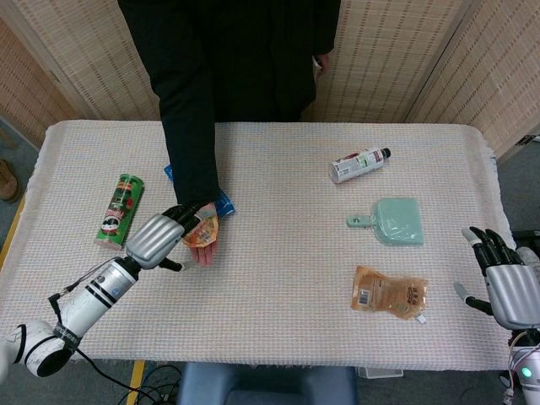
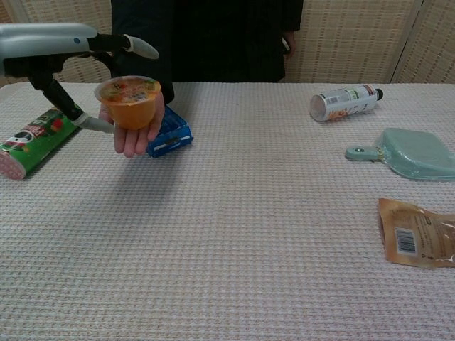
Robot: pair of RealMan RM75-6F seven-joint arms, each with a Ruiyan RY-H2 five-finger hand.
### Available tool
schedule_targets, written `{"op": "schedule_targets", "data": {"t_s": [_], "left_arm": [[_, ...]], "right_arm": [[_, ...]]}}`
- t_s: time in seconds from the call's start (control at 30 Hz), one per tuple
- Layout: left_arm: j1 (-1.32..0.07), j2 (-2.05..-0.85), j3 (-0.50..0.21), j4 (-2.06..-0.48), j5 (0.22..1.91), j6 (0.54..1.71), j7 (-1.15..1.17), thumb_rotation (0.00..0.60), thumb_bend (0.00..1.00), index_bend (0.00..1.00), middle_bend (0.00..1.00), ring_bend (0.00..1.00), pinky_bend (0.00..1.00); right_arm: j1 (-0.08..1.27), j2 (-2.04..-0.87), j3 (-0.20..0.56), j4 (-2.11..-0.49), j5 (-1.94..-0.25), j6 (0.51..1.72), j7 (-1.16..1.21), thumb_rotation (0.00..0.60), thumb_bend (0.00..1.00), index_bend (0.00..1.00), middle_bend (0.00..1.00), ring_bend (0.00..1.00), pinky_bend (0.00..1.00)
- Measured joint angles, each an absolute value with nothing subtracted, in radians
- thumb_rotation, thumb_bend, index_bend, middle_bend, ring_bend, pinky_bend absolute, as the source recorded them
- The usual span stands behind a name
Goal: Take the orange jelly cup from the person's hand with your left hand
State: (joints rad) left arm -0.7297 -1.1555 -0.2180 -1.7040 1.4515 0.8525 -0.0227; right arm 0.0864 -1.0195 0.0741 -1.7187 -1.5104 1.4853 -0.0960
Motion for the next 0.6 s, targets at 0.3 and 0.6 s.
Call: {"op": "schedule_targets", "data": {"t_s": [0.3, 0.6], "left_arm": [[-0.801, -1.193, -0.239, -1.682, 1.356, 0.802, 0.035, 0.600, 0.24, 0.10, 0.00, 0.00, 0.20], [-0.818, -1.219, -0.224, -1.672, 1.308, 0.829, 0.140, 0.600, 0.24, 0.17, 0.00, 0.00, 0.20]], "right_arm": [[0.085, -1.023, 0.073, -1.705, -1.500, 1.479, -0.082, 0.600, 0.24, 0.05, 0.09, 0.11, 0.25], [0.083, -1.024, 0.071, -1.696, -1.492, 1.473, -0.069, 0.600, 0.24, 0.05, 0.09, 0.11, 0.25]]}}
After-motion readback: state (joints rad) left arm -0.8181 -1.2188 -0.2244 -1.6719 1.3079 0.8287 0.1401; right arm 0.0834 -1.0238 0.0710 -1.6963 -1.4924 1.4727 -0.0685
